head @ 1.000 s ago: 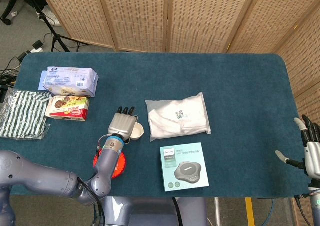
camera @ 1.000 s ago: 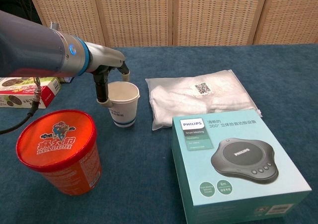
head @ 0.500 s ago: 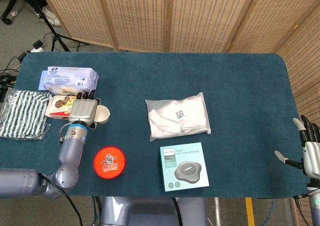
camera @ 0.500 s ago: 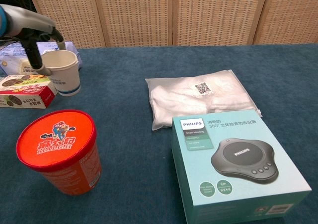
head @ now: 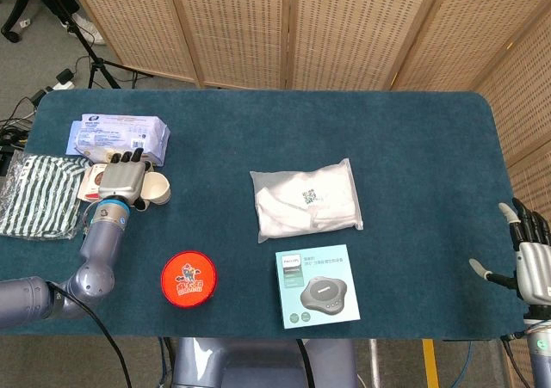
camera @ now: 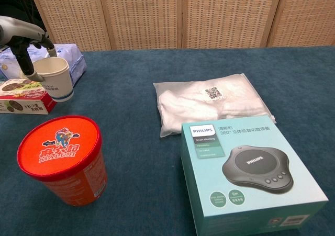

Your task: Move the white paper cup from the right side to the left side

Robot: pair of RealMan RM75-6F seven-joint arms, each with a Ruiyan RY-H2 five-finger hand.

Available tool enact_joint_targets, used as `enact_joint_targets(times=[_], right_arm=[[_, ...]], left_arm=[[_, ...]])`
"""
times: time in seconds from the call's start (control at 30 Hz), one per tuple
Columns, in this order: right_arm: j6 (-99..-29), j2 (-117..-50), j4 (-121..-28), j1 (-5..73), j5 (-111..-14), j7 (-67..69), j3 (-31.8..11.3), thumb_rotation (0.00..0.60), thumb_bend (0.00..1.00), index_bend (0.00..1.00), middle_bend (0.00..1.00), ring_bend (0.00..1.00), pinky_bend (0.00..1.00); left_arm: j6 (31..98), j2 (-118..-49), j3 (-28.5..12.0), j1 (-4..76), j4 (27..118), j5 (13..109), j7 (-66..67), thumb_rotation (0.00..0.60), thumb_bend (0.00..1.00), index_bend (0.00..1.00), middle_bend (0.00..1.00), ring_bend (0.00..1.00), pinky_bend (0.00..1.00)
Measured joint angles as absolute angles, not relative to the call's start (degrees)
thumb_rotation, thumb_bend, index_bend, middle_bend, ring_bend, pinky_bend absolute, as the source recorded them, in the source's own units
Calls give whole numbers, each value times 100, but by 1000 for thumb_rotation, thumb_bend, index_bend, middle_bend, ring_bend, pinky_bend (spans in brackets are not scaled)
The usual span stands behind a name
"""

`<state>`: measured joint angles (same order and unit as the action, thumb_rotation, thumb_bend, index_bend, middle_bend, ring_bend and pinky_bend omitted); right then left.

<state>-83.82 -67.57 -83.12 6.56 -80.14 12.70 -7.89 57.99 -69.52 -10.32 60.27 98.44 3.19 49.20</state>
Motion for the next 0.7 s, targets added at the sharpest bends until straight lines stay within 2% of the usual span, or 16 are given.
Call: enact_joint_targets(times=[0.3,0.7], right_arm=[[-8440,-6754,-8326,629,-8079,1283,-799,600,182,81,0,0,0],[-8468,-6739,-8353,604,-8103,1280,-815,600,182,81,0,0,0]], left_arm=[[5608,-6546,-923,5903,10119,669,4675,600,307,403,0,0,0],[5027,-5307,-595,5486,10797,1222,4146,600,305,403,0,0,0]])
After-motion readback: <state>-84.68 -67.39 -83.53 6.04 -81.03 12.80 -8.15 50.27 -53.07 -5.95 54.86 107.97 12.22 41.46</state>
